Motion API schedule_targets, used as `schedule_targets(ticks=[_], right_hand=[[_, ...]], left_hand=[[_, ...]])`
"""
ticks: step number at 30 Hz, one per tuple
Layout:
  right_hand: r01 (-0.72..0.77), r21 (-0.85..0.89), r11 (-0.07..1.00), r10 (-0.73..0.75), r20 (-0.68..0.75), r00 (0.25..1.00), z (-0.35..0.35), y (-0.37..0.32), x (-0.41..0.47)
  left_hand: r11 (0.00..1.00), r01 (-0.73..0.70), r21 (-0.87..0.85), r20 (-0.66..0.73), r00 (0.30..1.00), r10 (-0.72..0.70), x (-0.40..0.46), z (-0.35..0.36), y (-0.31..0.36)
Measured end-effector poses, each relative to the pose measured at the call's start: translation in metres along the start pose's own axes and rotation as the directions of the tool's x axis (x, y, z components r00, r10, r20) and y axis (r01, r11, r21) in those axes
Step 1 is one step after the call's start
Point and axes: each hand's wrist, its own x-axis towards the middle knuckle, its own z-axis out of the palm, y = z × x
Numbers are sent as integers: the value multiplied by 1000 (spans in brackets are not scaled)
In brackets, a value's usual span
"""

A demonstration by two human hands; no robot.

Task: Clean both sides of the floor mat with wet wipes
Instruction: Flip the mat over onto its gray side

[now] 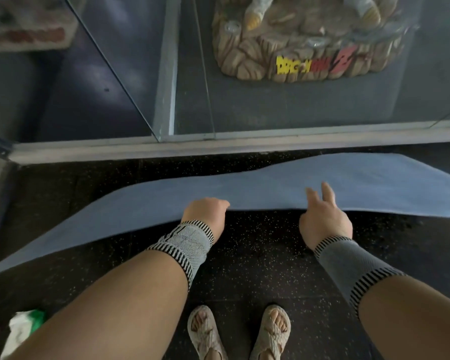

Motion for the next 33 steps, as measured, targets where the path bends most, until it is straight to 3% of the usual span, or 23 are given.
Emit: schedule_targets(ticks=[2,6,11,19,26,33], right_hand=[[15,-117,993,-12,28,1000,-25,8,-8],[177,-317,932,-191,-14,981,-67,12,-22],[318,-515,796,-351,36,936,-124,-16,-9],[324,-574,752,-359,55,932,-138,-41,31],[262,-584,768,-224,139,965,-103,-60,73],[280,-596,753,-307,58,950,-64,-52,119]], left_hand=[[1000,-26,-12,37,999,26,-17,-13,-1],[996,-89,22,114,990,85,-39,-50,-4],[992,-104,75,21,995,102,-30,-109,-11],[982,-92,163,10,996,92,14,-109,-11],[970,-92,223,-2,995,95,63,-74,-15],[981,-34,190,-76,996,50,117,-38,-24]])
